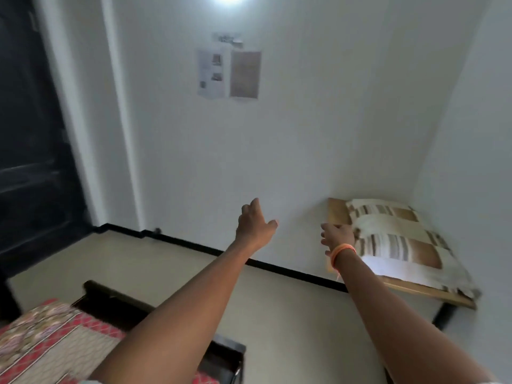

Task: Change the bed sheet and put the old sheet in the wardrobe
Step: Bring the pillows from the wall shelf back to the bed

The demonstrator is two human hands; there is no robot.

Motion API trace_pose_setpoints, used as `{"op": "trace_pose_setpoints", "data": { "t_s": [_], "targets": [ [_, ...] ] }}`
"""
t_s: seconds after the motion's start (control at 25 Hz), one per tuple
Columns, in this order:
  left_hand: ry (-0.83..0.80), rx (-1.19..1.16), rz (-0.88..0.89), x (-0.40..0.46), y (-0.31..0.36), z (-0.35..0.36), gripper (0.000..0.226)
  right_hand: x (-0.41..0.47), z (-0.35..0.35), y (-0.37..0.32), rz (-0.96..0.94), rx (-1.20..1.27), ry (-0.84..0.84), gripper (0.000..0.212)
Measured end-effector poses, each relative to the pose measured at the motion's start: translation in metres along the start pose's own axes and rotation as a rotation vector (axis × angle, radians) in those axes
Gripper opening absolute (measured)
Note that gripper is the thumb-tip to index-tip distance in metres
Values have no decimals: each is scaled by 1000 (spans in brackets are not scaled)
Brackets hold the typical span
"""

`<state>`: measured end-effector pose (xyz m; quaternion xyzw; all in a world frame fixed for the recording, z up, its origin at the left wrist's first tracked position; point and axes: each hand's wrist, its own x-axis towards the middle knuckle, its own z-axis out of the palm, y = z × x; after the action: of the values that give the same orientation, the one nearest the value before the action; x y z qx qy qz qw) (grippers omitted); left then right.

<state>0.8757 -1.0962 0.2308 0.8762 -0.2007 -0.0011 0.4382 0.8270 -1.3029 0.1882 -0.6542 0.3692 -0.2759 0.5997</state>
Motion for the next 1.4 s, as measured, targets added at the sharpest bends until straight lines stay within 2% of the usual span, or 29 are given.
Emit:
{"op": "trace_pose_setpoints", "data": {
  "t_s": [0.28, 0.48, 0.56, 0.72, 0.88, 1.0, 1.08, 1.16, 1.2, 1.28, 1.32, 1.4],
  "targets": [
    [-227, -109, 97, 160, 74, 145, 81, 184, -80, -9, 47, 31, 226, 44],
    [-323, -113, 112, 230, 119, 282, 85, 299, -158, 15, 72, 14, 330, 32],
    [-349, -133, 75, 257, 134, 346, 86, 361, -192, 32, 70, -19, 365, 40],
    [-429, -143, -71, 296, 164, 460, 90, 465, -249, 52, 157, -185, 329, 53],
    [-478, -26, -172, 337, 178, 556, 100, 560, -283, 82, 273, -310, 303, 65],
    [-501, 108, -331, 354, 163, 600, 117, 598, -293, 110, 375, -484, 267, 81],
    [-534, -70, -498, 364, 151, 621, 134, 613, -298, 130, 418, -619, 239, 91],
    [-533, -344, -615, 377, 143, 637, 149, 628, -303, 140, 432, -618, 229, 98],
    [-515, -418, -615, 383, 140, 641, 148, 636, -306, 144, 446, -571, 236, 101],
    [-489, -475, -543, 390, 138, 639, 122, 644, -309, 142, 494, -452, 261, 107],
    [-472, -493, -505, 393, 142, 630, 106, 647, -308, 136, 497, -385, 284, 107],
    [-410, -534, -444, 400, 154, 603, 96, 645, -298, 115, 478, -266, 265, 96]
  ]
}}
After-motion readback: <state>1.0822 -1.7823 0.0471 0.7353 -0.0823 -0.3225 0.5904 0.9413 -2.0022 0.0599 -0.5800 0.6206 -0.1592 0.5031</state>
